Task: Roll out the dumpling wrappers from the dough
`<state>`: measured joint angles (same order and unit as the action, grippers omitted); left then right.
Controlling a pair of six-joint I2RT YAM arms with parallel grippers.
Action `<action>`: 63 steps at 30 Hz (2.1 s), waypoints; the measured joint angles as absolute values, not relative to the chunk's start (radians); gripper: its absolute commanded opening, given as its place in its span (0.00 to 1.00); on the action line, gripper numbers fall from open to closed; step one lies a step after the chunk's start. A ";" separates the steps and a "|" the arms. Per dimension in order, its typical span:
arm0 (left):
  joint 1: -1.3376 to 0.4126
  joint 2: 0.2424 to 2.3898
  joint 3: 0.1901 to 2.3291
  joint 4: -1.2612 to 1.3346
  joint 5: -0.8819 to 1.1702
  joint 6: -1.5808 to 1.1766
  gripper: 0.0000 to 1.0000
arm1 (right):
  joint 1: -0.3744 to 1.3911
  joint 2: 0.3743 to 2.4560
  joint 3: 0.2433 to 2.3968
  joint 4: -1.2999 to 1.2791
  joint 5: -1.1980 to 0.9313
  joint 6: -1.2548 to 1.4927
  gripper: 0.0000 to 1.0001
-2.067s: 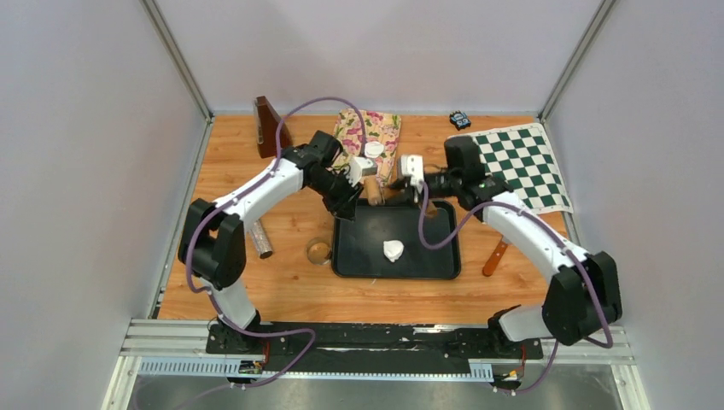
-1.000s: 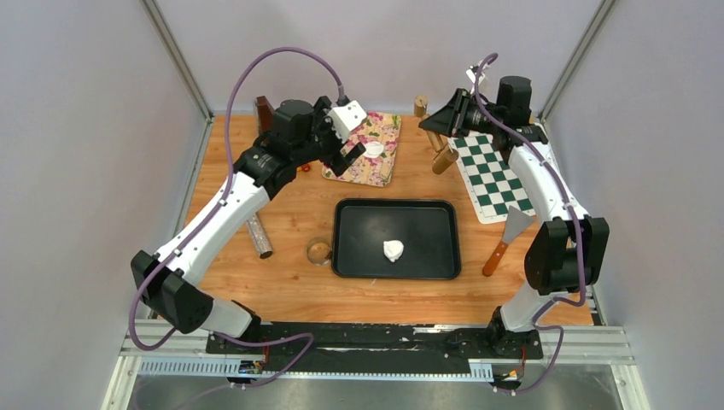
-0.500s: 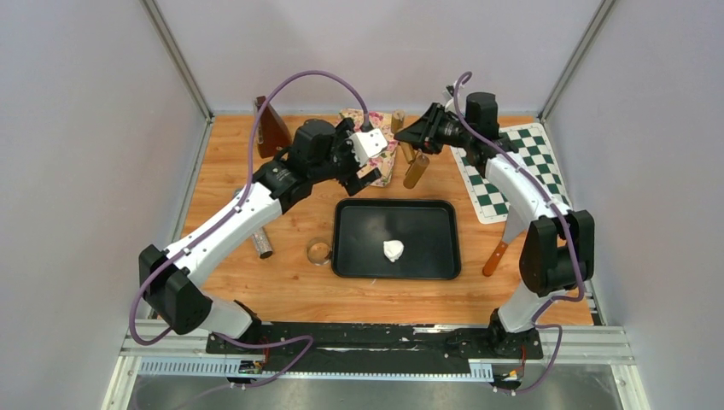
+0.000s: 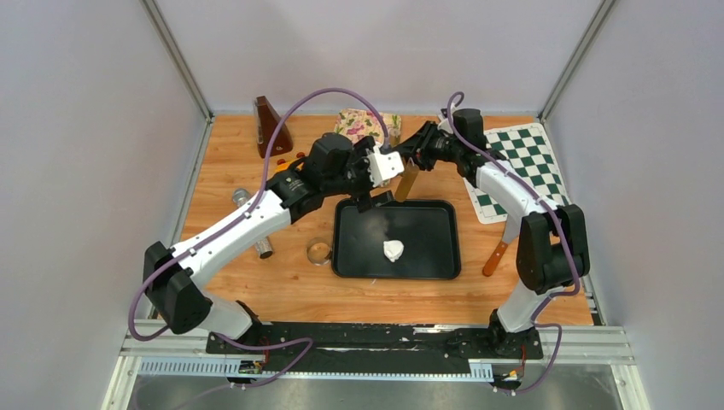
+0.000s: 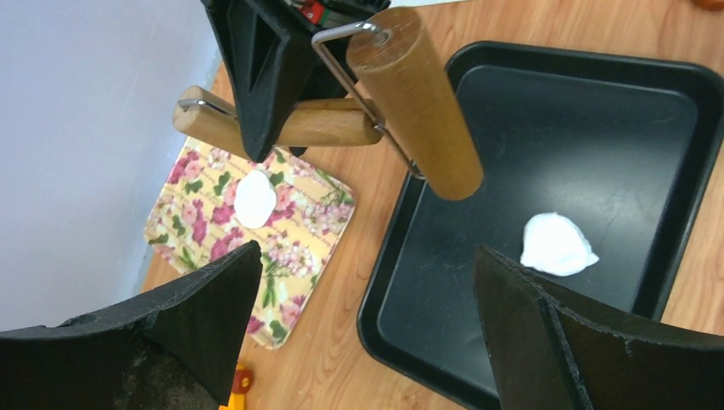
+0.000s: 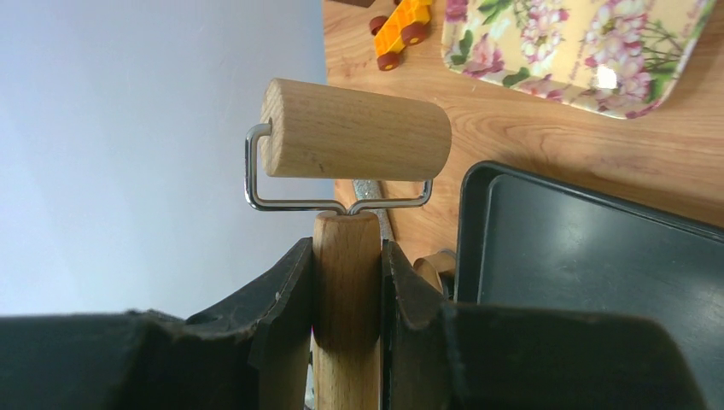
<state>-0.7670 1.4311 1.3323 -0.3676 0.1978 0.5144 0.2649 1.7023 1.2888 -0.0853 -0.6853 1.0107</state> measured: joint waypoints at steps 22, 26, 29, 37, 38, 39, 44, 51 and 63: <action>-0.890 1.660 1.527 -0.377 0.128 0.288 1.00 | 0.281 1.703 1.293 -0.242 -0.420 1.011 0.00; -0.891 1.666 1.529 -0.377 0.105 0.284 0.96 | 0.281 1.701 1.293 -0.240 -0.432 1.008 0.00; -0.892 1.676 1.529 -0.377 0.087 0.281 0.96 | 0.284 1.698 1.293 -0.227 -0.448 1.008 0.00; -0.894 1.705 1.530 -0.376 0.061 0.259 0.68 | 0.292 1.674 1.289 -0.220 -0.465 1.014 0.00; -0.893 1.708 1.533 -0.376 0.054 0.256 0.64 | 0.292 1.674 1.289 -0.223 -0.468 1.015 0.00; -0.893 1.711 1.538 -0.375 0.047 0.254 0.63 | 0.292 1.674 1.287 -0.224 -0.473 1.017 0.00; -0.897 1.721 1.557 -0.386 0.022 0.233 0.40 | 0.283 1.674 1.275 -0.211 -0.466 1.032 0.00; -0.902 1.729 1.568 -0.389 -0.010 0.176 0.00 | 0.278 1.654 1.259 -0.146 -0.464 1.044 0.06; -0.926 1.647 1.420 -0.305 -0.086 0.318 0.00 | 0.228 1.625 1.161 -0.020 -0.579 1.061 0.42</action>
